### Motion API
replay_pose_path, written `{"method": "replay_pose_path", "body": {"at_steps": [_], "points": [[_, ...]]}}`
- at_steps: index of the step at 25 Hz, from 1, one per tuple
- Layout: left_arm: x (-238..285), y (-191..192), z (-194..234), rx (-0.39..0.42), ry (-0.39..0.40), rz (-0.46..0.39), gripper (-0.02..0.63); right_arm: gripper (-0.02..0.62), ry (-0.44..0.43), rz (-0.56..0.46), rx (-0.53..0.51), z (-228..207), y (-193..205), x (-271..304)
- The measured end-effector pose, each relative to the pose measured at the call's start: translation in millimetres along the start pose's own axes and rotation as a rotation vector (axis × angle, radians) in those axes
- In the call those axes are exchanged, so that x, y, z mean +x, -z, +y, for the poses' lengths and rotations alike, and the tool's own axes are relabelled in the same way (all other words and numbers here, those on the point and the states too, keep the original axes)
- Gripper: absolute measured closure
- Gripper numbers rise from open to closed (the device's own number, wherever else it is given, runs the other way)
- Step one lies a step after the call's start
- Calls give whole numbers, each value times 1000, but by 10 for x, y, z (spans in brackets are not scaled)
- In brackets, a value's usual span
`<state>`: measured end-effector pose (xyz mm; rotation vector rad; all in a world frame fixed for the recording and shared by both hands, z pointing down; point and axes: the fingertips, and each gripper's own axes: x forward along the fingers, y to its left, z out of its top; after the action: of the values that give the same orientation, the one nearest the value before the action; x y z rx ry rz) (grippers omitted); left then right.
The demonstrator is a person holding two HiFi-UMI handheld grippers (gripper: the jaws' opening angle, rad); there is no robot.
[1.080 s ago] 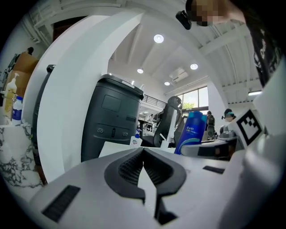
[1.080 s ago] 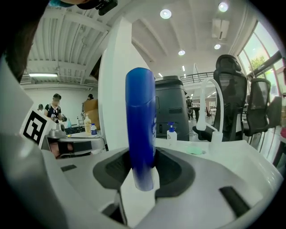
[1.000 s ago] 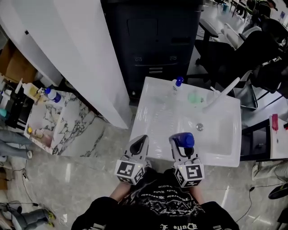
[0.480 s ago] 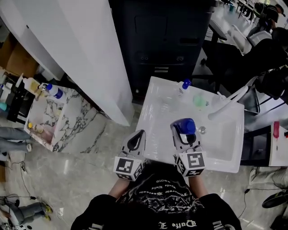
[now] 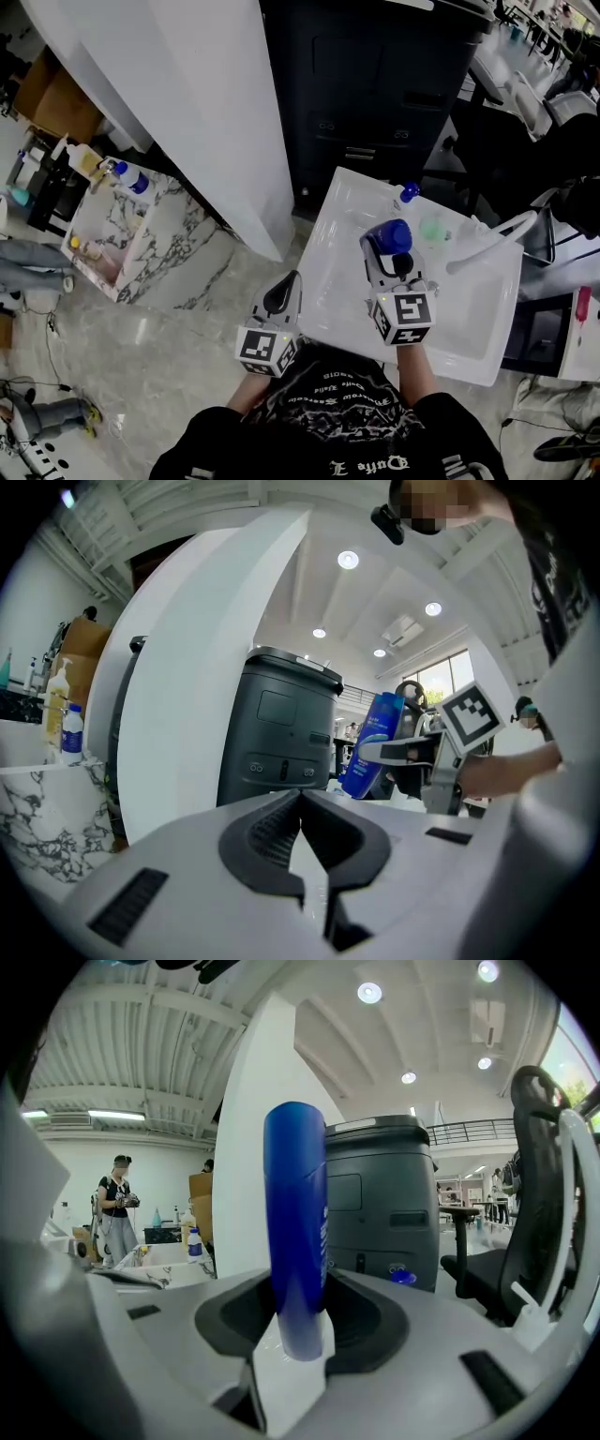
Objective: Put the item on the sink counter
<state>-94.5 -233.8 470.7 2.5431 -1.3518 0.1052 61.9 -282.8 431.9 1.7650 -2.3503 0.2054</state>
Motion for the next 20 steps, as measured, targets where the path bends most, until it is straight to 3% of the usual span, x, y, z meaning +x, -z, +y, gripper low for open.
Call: {"method": "replay_pose_path", "body": {"at_steps": [20], "points": [[266, 153, 22, 6, -29, 66, 600, 439, -42, -4, -18, -305, -68, 892]]}}
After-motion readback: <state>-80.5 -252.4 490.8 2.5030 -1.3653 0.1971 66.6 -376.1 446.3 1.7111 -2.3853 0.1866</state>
